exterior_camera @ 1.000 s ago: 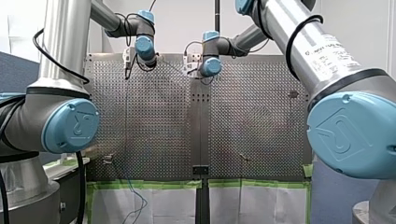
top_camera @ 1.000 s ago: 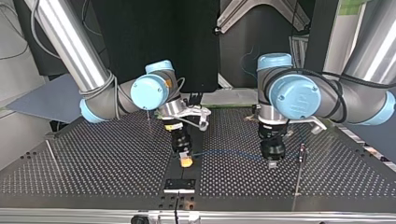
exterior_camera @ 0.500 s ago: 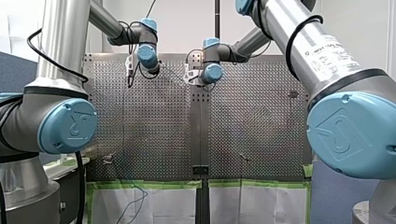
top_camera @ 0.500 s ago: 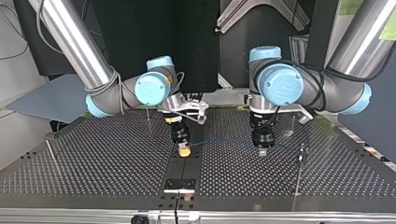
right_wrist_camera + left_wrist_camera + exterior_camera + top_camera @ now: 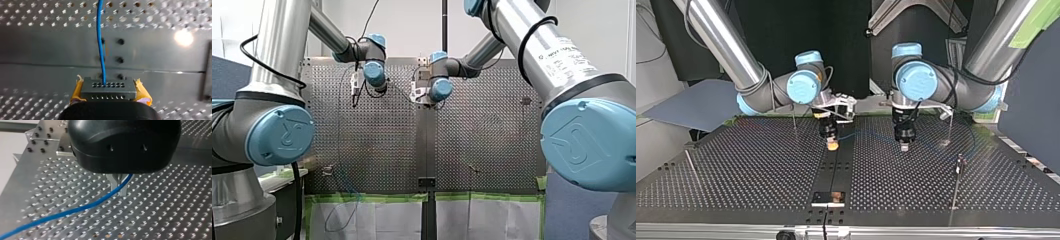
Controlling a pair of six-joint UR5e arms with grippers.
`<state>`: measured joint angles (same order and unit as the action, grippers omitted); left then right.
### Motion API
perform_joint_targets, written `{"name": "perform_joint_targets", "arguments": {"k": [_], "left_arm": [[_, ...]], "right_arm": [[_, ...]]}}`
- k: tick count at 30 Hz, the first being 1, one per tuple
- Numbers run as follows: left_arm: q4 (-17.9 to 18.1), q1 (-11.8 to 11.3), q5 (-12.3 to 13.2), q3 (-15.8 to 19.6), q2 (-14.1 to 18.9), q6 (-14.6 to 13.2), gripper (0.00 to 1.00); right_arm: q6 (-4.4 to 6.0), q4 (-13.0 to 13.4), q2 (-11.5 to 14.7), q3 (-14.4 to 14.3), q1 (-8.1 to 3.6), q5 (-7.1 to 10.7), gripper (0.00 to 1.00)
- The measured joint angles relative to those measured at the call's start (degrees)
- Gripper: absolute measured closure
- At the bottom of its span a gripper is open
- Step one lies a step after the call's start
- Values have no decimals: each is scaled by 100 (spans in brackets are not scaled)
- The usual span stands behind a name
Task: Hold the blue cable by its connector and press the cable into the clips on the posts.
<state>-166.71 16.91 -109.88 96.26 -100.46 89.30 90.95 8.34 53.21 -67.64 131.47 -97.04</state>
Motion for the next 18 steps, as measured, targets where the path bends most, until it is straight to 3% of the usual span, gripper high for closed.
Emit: {"name": "perform_joint_targets", "arguments": {"k": [18], "left_arm": [[683,348,-201,574,-652,18,98]], "right_arm": [[3,800,-6,-950,-122,-113,84]]}}
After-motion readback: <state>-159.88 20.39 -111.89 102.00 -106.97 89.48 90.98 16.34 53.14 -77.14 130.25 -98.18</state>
